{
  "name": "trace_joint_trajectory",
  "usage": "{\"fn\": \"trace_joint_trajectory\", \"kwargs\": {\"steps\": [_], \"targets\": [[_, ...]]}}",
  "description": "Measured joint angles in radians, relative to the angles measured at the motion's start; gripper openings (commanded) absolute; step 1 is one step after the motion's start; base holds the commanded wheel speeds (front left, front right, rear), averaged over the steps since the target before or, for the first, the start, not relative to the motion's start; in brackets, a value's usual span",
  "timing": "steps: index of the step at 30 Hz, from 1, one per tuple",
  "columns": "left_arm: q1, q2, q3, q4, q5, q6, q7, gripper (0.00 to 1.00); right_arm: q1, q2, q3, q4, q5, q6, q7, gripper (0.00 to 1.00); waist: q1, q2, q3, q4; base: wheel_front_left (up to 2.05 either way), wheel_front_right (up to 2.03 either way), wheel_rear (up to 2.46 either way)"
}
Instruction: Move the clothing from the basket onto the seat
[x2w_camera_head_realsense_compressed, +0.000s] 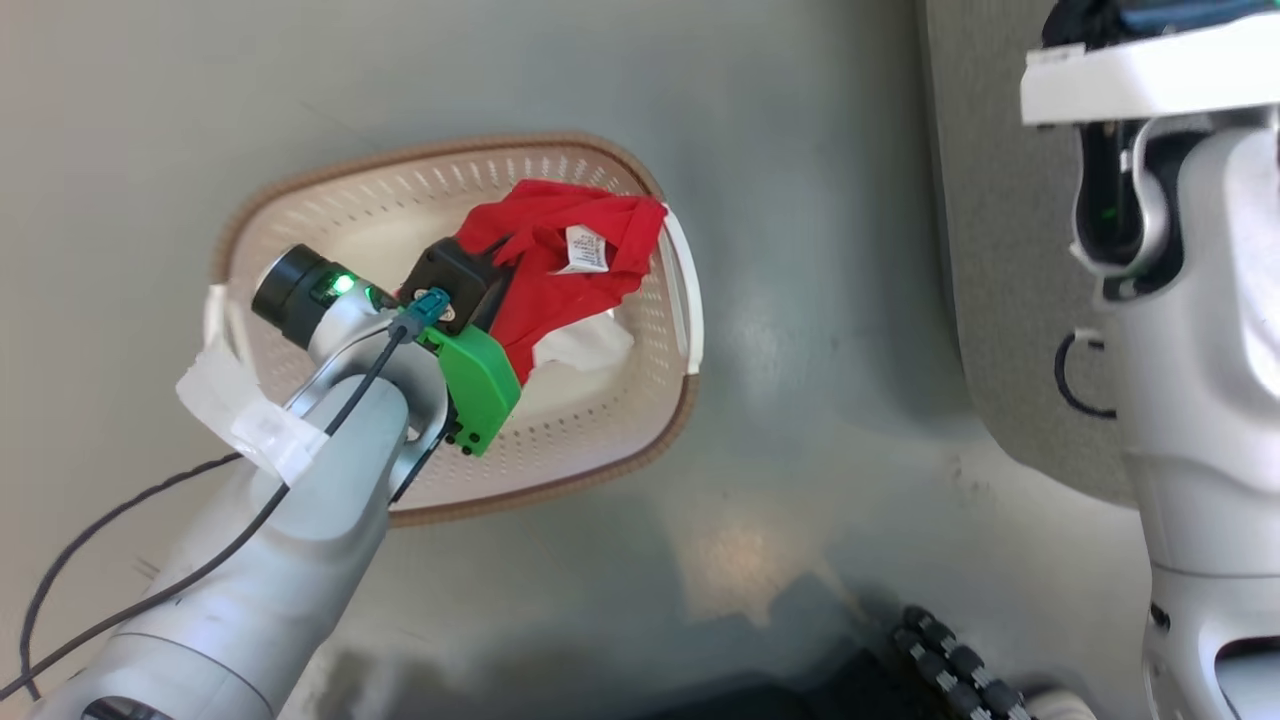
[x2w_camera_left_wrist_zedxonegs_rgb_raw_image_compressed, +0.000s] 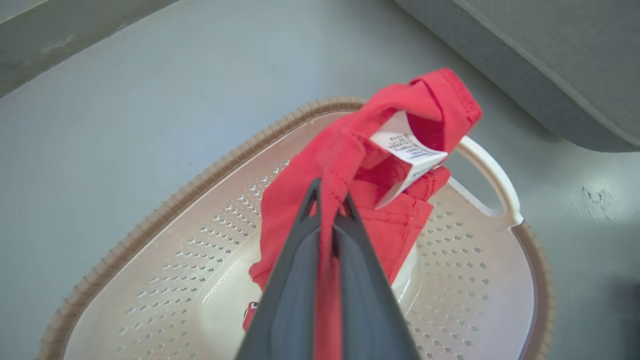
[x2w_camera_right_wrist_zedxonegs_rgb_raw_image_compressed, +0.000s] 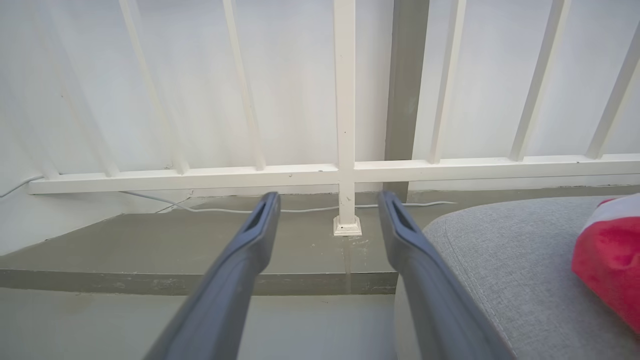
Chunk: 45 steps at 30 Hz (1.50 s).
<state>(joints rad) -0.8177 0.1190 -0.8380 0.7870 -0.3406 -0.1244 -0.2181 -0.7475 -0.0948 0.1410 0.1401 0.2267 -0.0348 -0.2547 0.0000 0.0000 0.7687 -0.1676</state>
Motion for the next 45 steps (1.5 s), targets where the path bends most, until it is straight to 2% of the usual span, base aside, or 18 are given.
{"fn": "trace_joint_trajectory", "kwargs": {"steps": [23, 45], "targets": [[-0.046, -0.037, 0.117, -0.055, -0.071, 0.002, -0.03, 0.0, 0.21, 0.002, -0.008, 0.132, -0.007, 0.026, 0.0, 1.0, -0.0001, 0.0, -0.322, 0.1, 0.0, 0.0, 0.0], [-0.001, -0.073, 0.106, -0.043, -0.154, 0.002, -0.029, 0.0, 0.421, 0.026, 0.044, 0.274, 0.002, 0.07, 0.0, 1.0, -0.0001, 0.0, -0.67, 0.138, 0.0, 0.0, 0.0]]}}
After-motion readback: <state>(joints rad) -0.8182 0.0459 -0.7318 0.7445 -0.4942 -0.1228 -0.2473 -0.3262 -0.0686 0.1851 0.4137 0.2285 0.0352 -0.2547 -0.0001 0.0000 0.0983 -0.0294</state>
